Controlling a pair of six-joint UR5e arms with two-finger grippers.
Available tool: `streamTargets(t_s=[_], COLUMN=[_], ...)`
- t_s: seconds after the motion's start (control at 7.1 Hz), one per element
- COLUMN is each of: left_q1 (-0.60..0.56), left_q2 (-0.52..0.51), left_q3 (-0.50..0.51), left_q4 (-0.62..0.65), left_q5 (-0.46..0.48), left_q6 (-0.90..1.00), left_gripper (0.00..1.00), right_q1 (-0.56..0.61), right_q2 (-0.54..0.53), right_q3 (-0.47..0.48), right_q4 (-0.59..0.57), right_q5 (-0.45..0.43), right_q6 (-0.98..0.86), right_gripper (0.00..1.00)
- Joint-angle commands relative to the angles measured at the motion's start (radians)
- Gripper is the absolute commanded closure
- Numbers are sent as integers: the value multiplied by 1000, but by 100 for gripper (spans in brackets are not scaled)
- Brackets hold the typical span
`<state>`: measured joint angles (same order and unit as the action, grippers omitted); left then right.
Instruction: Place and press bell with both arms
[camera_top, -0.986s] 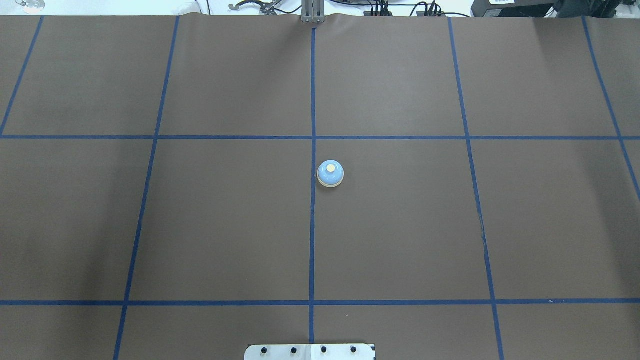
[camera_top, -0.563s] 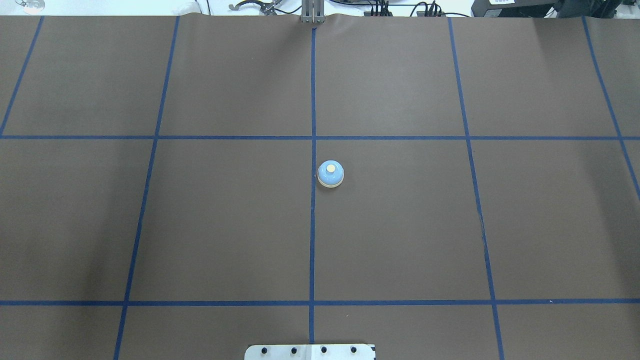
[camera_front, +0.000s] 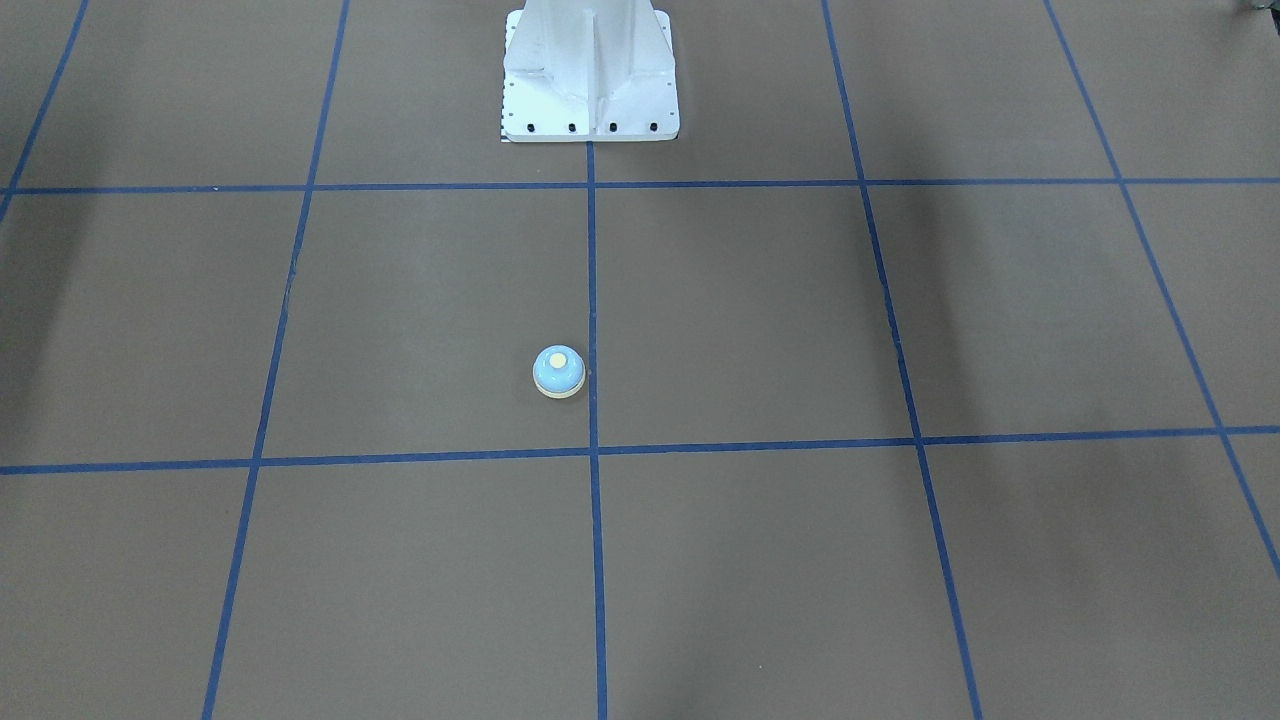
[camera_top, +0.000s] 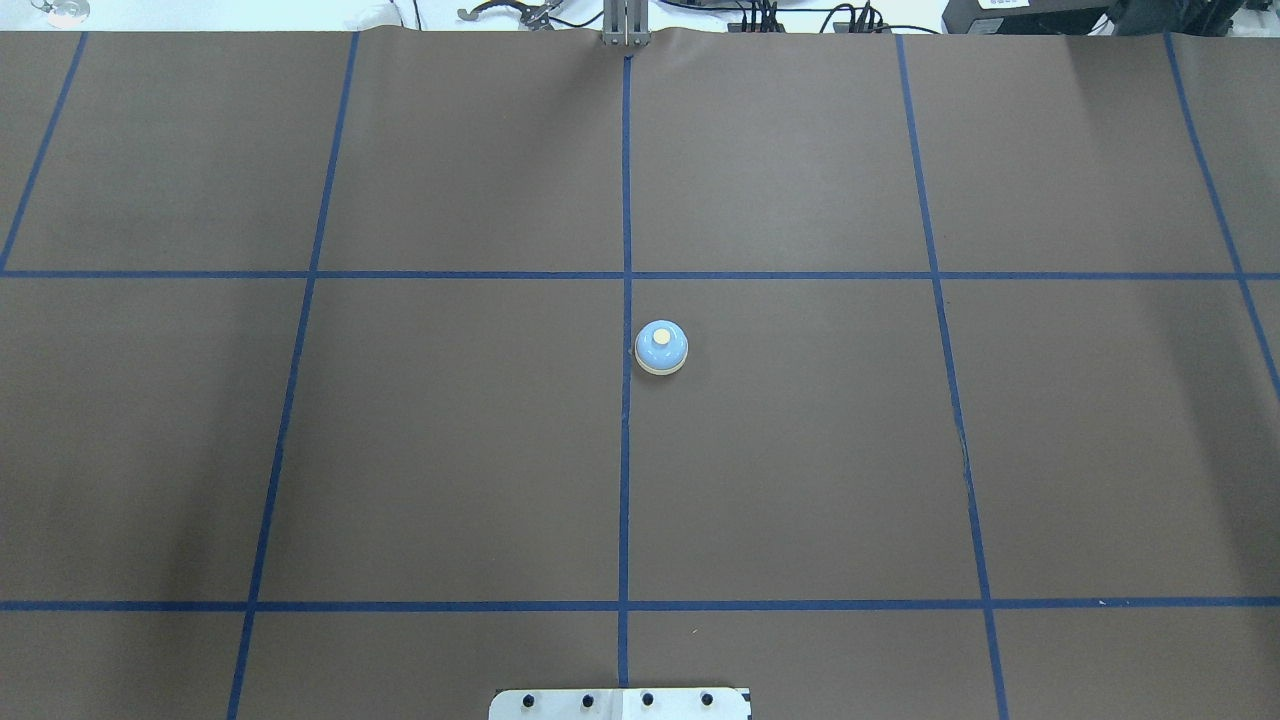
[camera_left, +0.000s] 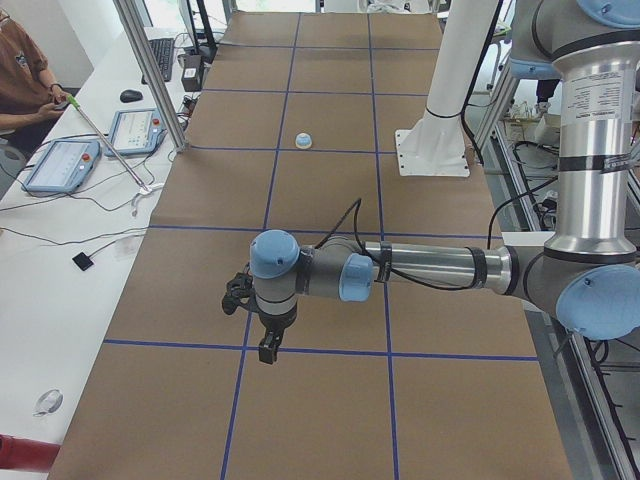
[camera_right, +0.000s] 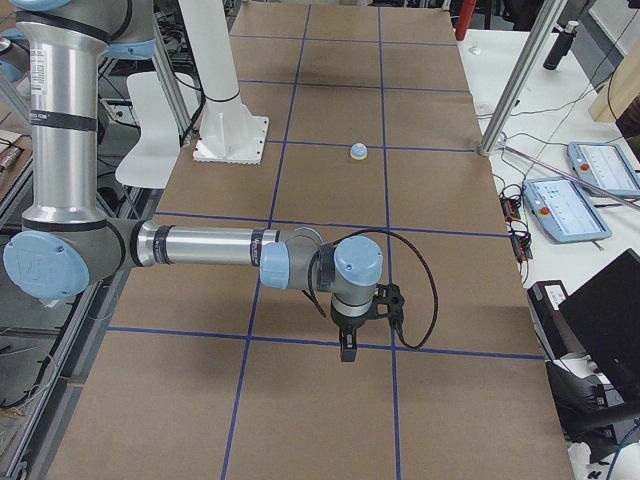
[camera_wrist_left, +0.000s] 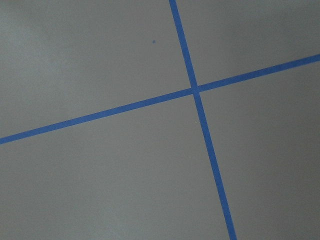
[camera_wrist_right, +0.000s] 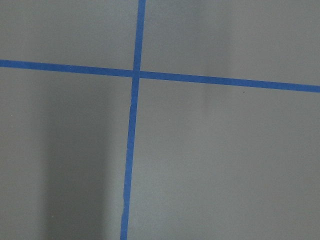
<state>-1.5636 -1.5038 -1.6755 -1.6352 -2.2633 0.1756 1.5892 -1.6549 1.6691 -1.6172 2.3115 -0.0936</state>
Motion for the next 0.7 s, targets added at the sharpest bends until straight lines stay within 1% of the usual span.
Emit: streamTargets(t_s=[0.0, 0.14, 0.28, 0.42, 0.56], left_q1=[-3, -10, -12, -10, -10], left_q2=[5, 7, 8, 25, 25], left_q3=[-3, -21, -24, -23, -20], left_q4=[0, 3, 5, 3, 3], left_q5=[-2, -10, -34, -39, -39], left_q6=[4, 5, 4, 4, 4], left_gripper=[0, 0, 0, 0, 0], right_q1=[0, 0, 0, 0, 0], right_q2=[-3, -3, -3, -3, -3], right_q3=[-3, -5, -2, -3, -5], right_q4=[0, 0, 0, 0, 0], right_q5=[49, 49, 49, 49, 72], right_q6=[0, 0, 0, 2, 2], right_gripper=[0, 0, 0, 0, 0])
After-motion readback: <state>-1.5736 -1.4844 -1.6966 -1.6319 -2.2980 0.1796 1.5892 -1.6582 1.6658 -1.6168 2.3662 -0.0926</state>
